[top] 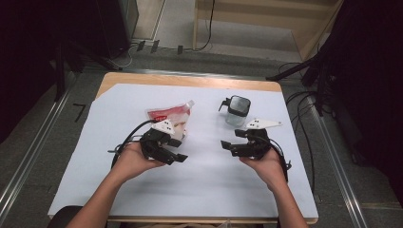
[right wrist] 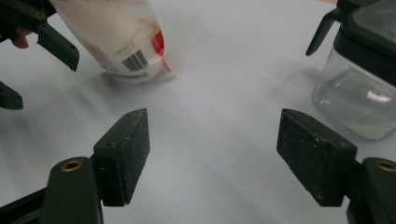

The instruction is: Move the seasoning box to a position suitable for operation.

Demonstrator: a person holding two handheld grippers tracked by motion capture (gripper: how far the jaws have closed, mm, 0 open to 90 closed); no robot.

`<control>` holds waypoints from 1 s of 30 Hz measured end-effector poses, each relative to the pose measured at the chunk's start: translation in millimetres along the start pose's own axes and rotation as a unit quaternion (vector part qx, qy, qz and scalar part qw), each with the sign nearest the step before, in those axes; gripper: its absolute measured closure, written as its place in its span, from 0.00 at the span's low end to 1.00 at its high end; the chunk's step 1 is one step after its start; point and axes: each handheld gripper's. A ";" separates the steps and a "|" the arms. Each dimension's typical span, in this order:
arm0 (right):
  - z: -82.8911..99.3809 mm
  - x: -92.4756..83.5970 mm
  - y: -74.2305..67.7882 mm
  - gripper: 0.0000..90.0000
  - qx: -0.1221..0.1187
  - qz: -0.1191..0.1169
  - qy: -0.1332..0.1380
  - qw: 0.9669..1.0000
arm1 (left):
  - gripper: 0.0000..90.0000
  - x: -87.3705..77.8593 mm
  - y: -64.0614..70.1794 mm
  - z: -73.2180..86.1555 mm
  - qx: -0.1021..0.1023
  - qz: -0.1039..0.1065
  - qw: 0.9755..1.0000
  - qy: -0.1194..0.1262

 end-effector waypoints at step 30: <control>7.9 6.1 27.1 0.30 0.049 0.076 -0.010 0.996 | 0.37 -12.9 8.2 11.4 0.001 0.007 1.000 0.004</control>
Point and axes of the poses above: each handheld gripper's, and its own axes: x roughly forward along the jaws, z roughly out of its underside, y roughly to its right, and after that the axes turned 1 degree about -x, right-handed
